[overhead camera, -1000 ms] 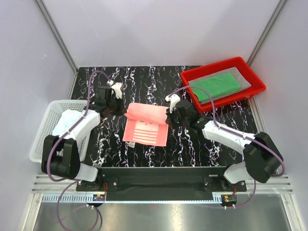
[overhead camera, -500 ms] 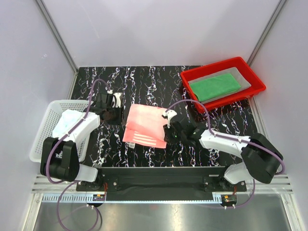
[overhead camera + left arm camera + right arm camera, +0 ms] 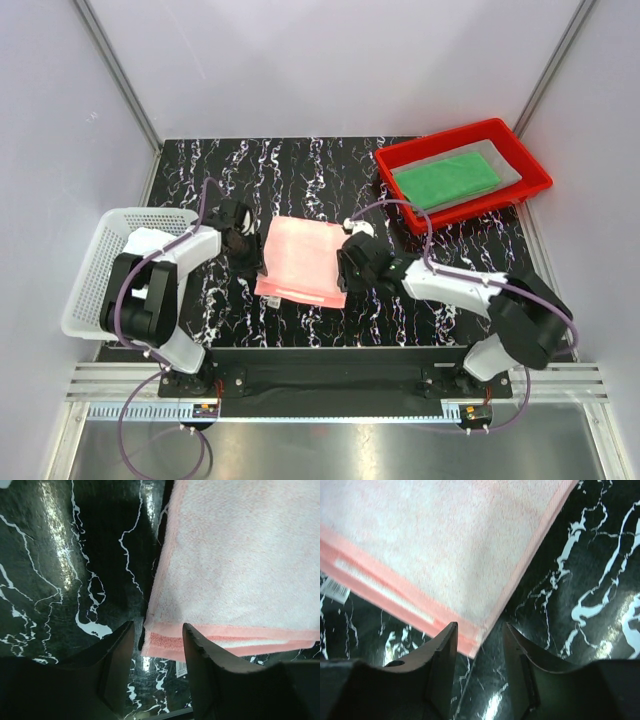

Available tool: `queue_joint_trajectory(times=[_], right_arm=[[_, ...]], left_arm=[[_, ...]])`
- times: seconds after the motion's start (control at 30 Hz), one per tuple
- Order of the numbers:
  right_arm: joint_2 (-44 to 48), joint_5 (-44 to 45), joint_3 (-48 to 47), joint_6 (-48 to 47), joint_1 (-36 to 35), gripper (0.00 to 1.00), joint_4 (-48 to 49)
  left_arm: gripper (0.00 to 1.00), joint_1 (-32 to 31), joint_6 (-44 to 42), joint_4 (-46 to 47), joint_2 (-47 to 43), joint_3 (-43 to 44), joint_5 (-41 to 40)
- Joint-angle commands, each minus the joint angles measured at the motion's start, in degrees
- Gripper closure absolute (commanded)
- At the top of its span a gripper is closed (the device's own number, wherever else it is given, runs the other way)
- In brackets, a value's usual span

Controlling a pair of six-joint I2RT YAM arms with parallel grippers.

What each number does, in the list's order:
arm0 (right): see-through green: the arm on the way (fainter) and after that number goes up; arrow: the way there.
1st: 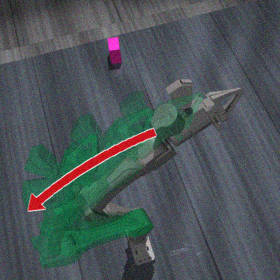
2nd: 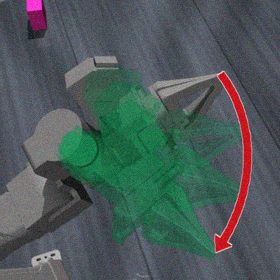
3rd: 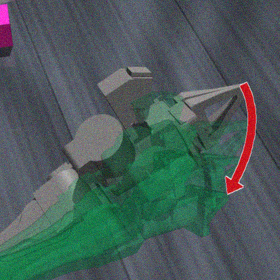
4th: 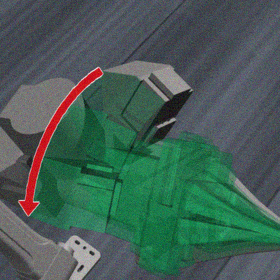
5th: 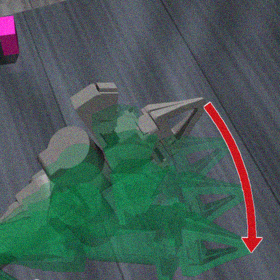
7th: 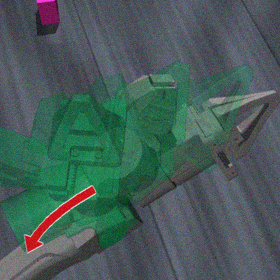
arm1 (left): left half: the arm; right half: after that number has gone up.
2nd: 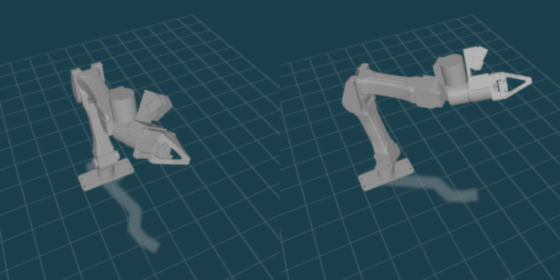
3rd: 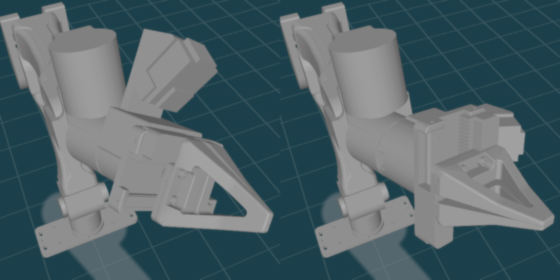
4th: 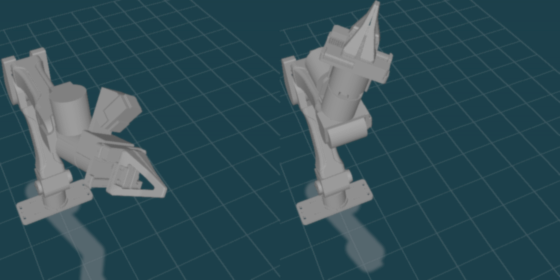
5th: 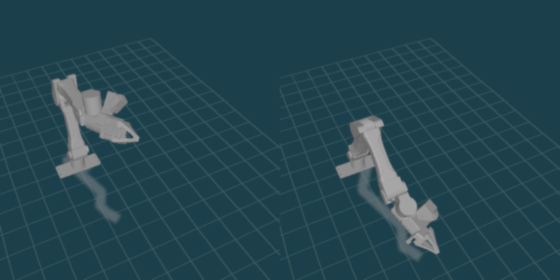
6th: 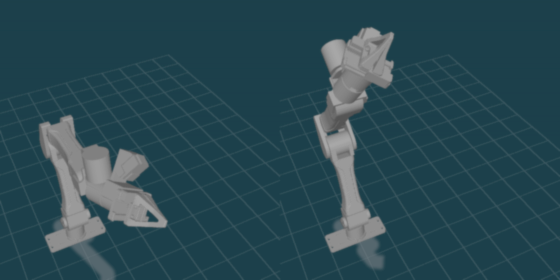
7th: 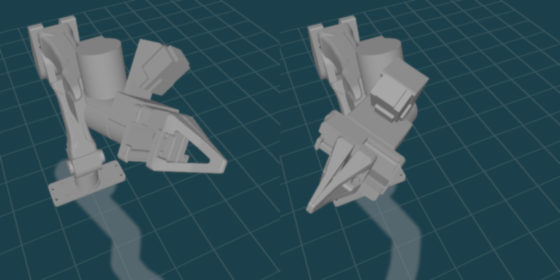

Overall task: Fold and stack the towels
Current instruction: Fold the towel

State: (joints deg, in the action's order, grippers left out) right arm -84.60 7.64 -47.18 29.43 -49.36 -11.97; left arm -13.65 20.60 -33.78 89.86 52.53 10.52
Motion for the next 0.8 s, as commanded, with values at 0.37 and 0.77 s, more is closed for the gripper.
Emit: queue_joint_trajectory(times=[0.37, 0.77], right_arm=[[-10.5, 0.89, -3.71, -6.83, 11.91, 0.67, -0.25], [-2.68, -6.69, -8.81, -10.01, 14.21, 0.59, -11.41]], left_arm=[[0.56, -1.73, 16.13, 17.6, -12.25, -15.97, 1.78], [0.57, -5.33, 15.7, 19.45, -17.97, -15.62, 1.43]])
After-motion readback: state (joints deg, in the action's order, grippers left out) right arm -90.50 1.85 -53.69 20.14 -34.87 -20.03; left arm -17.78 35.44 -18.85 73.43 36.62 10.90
